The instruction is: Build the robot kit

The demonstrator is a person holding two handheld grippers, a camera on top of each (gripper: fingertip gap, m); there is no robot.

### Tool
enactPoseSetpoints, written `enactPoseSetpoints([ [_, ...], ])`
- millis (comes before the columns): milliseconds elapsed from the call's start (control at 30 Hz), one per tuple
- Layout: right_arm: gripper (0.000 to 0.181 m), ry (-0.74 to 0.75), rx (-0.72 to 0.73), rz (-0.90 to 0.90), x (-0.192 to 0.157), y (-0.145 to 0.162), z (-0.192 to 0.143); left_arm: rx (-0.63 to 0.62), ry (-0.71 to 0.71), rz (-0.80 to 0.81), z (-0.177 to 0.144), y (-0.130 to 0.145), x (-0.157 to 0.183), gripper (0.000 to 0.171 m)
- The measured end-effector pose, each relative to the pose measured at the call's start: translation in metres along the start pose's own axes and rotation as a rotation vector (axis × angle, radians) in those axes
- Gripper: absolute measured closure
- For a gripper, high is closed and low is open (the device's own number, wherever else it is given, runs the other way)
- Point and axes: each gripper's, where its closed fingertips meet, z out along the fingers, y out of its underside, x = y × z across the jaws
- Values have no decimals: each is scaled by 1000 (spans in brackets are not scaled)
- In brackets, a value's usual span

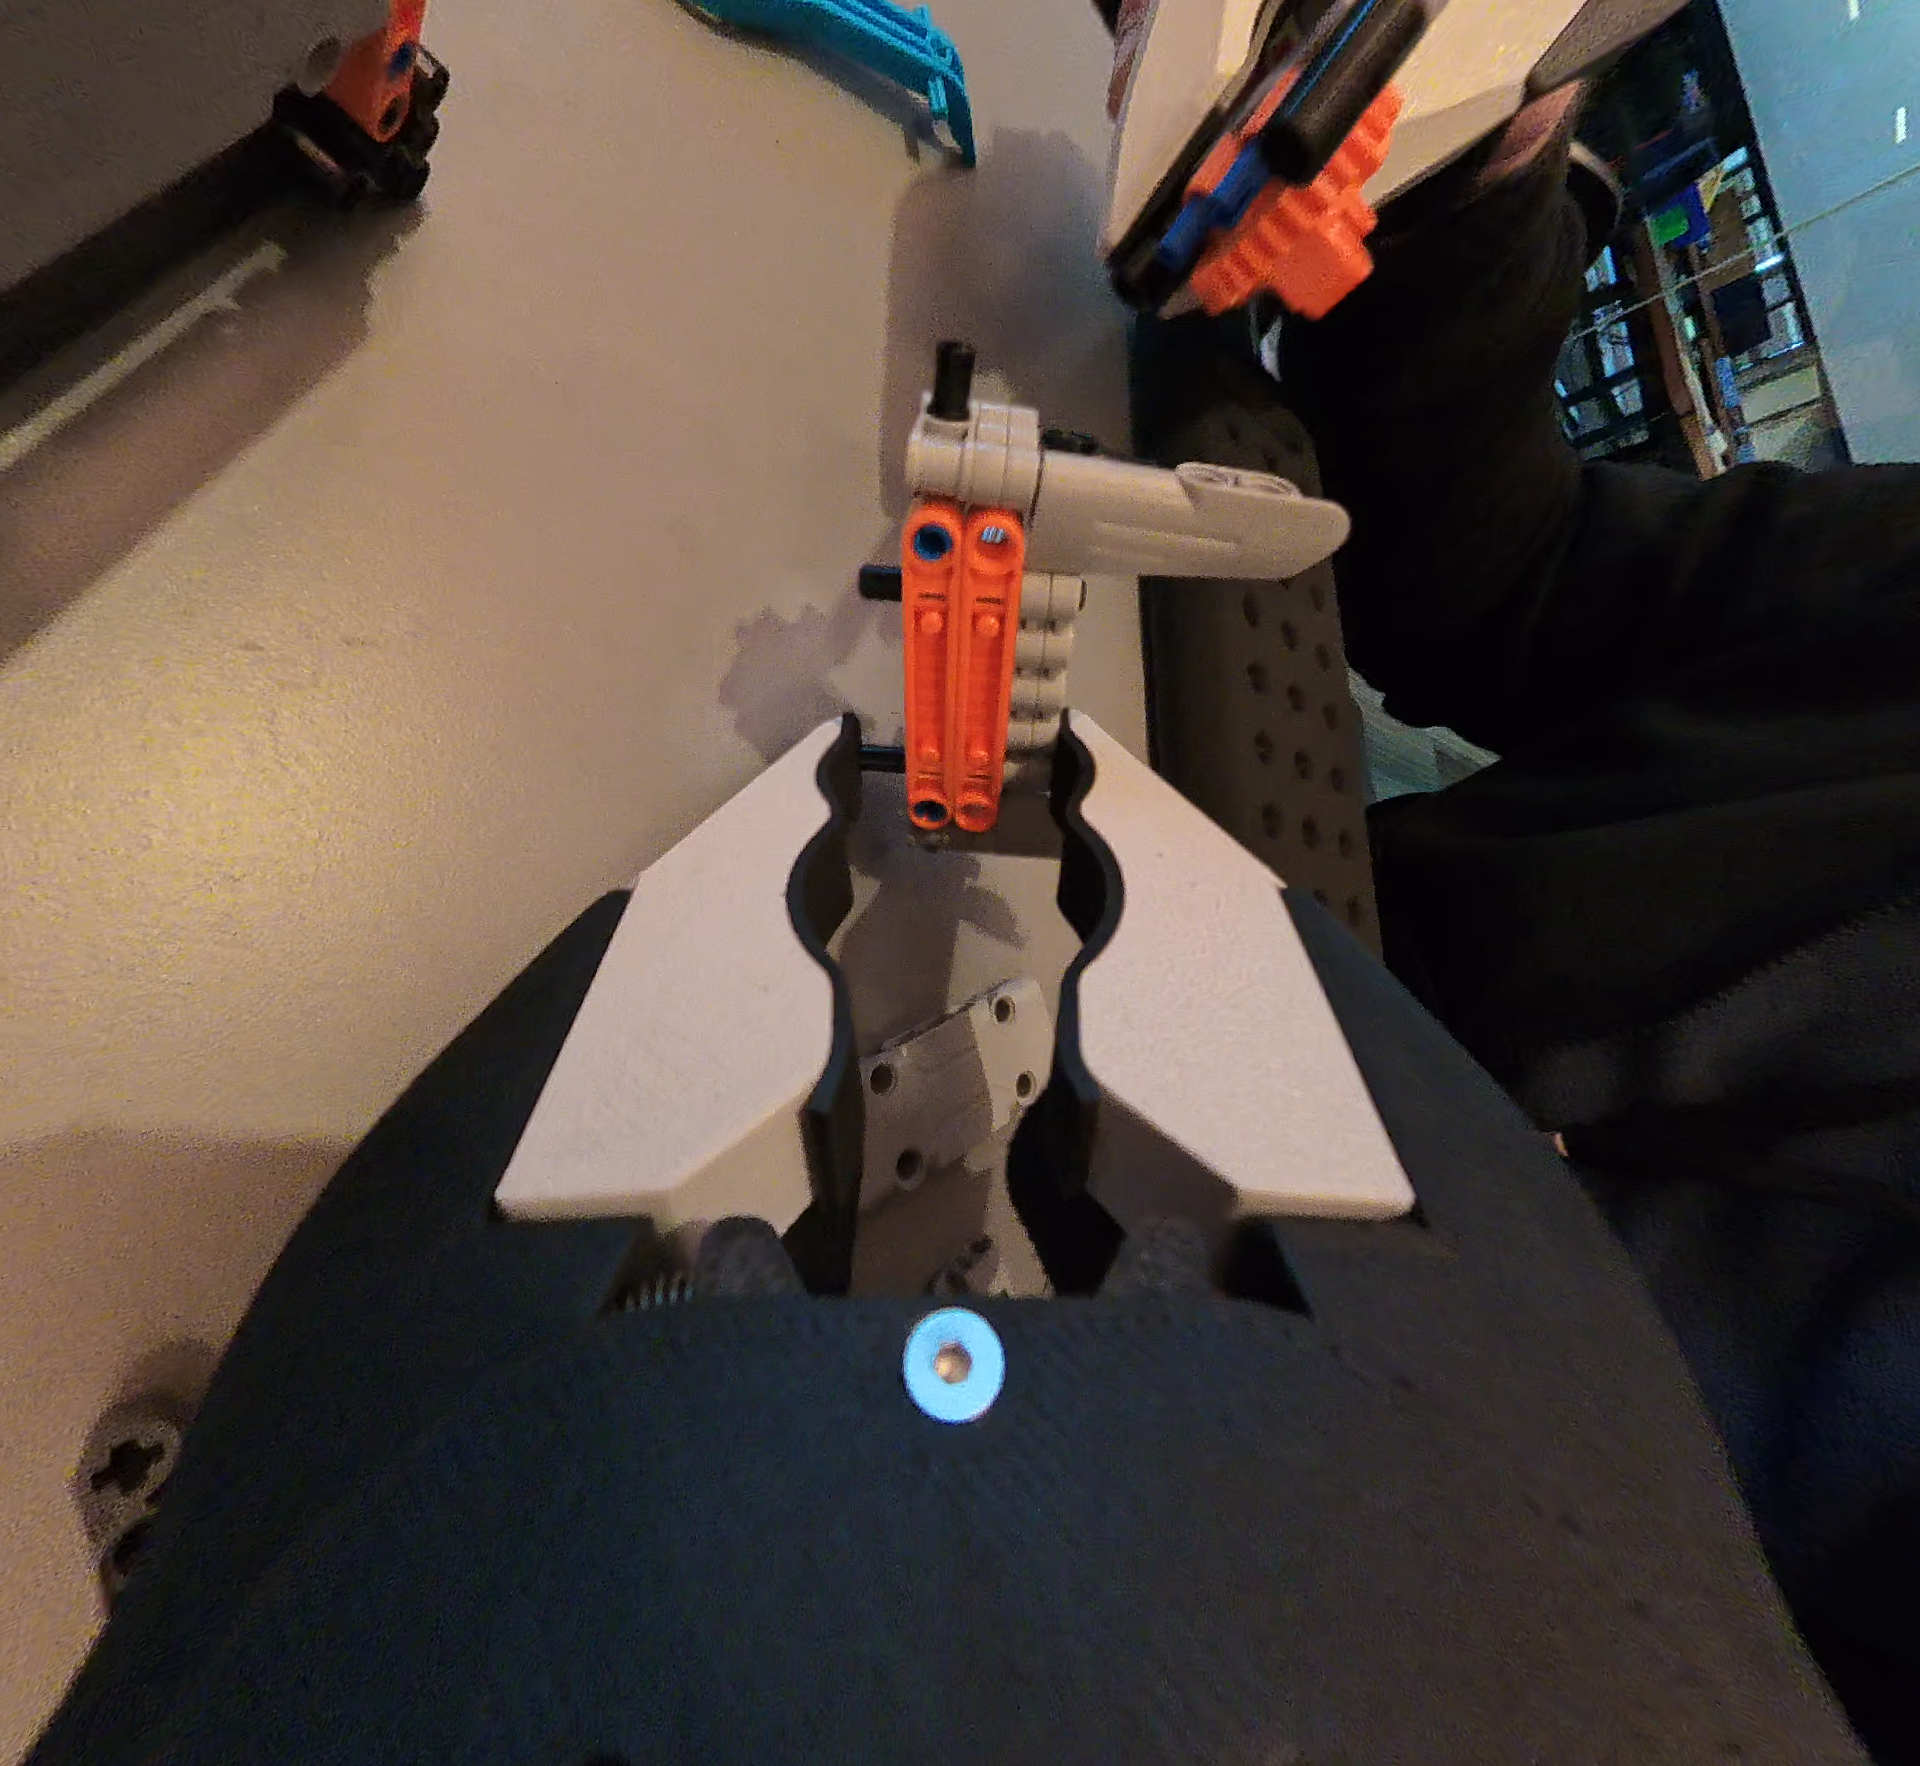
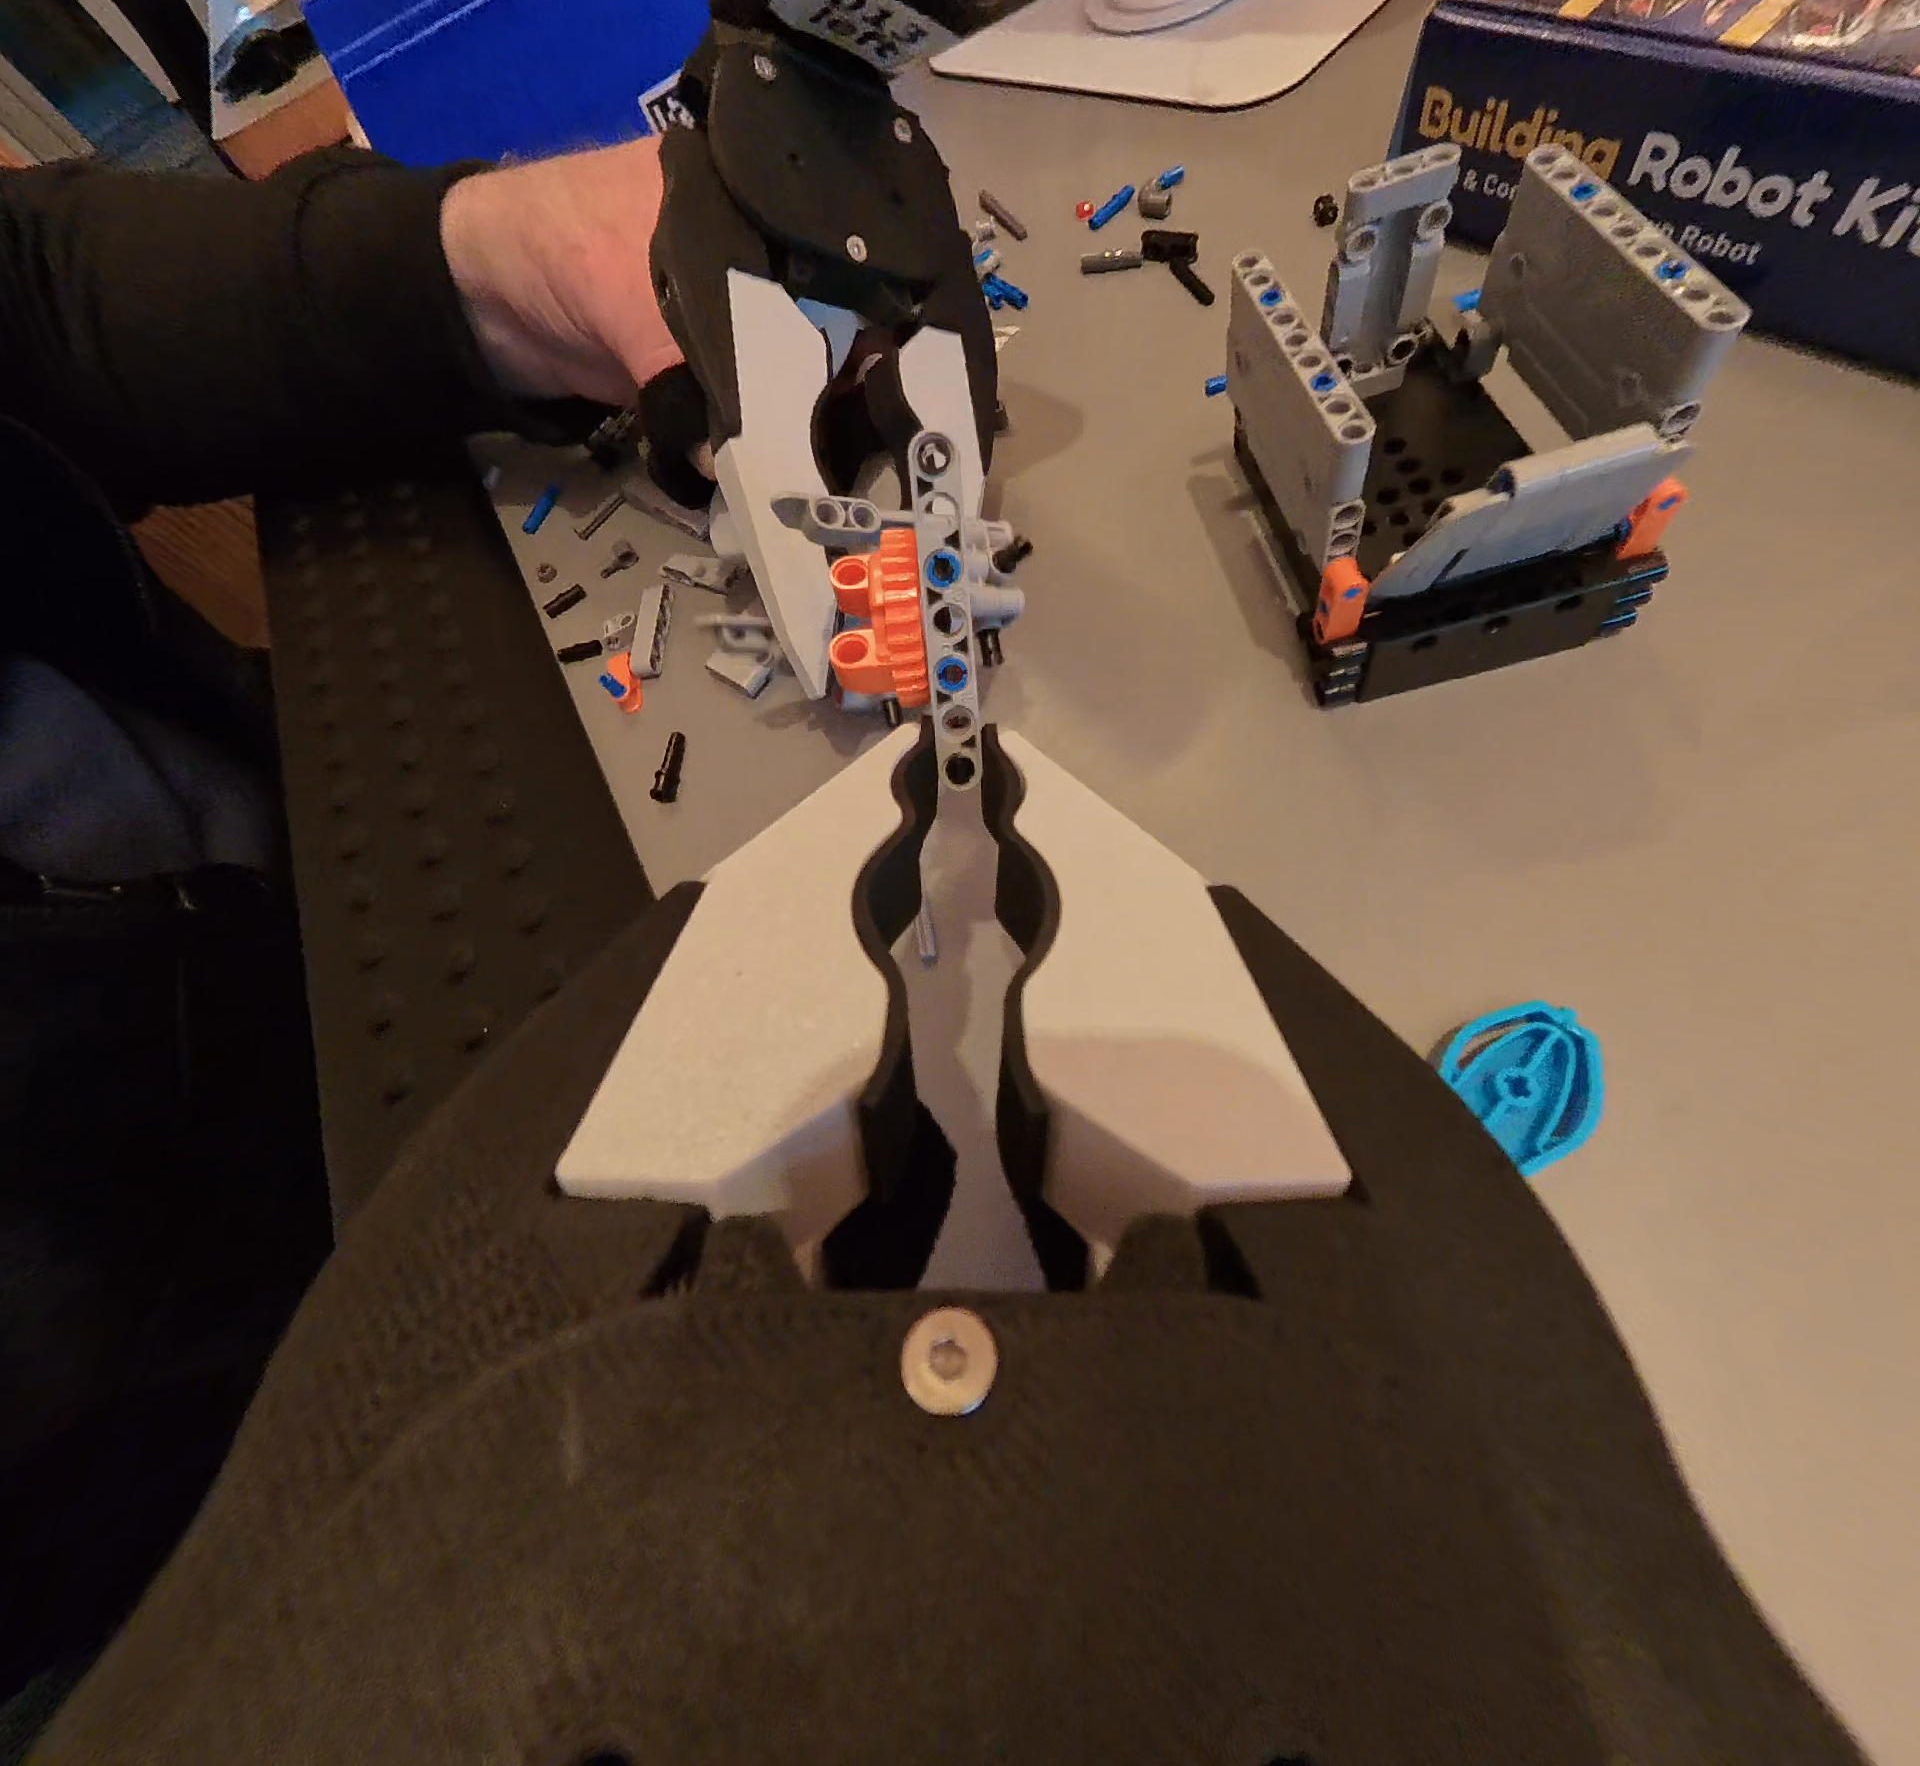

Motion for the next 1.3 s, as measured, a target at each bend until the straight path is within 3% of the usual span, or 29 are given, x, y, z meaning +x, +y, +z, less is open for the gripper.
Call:
enactPoseSetpoints([
  [467, 176, 32, -104, -53, -5, 21, 3, 1, -142, -17, -22, -5, -24, 131],
  [667, 176, 66, -174, -228, -17, 26, -1, 91, -84, 27, -52, -12, 0, 123],
  [767, 176, 159, -257, -400, -18, 28, 5, 106, -97, 132, -59, -17, 22, 123],
  [933, 176, 323, -327, -678, -19, 16, 9, 40, -208, 377, -41, -9, 45, 124],
  [1033, 176, 394, -357, -804, -22, 8, 7, 62, -286, 515, -37, -15, 54, 127],
  [1300, 176, 488, -439, -943, -30, -7, 7, 69, -518, 790, -24, -24, 64, 161],
])
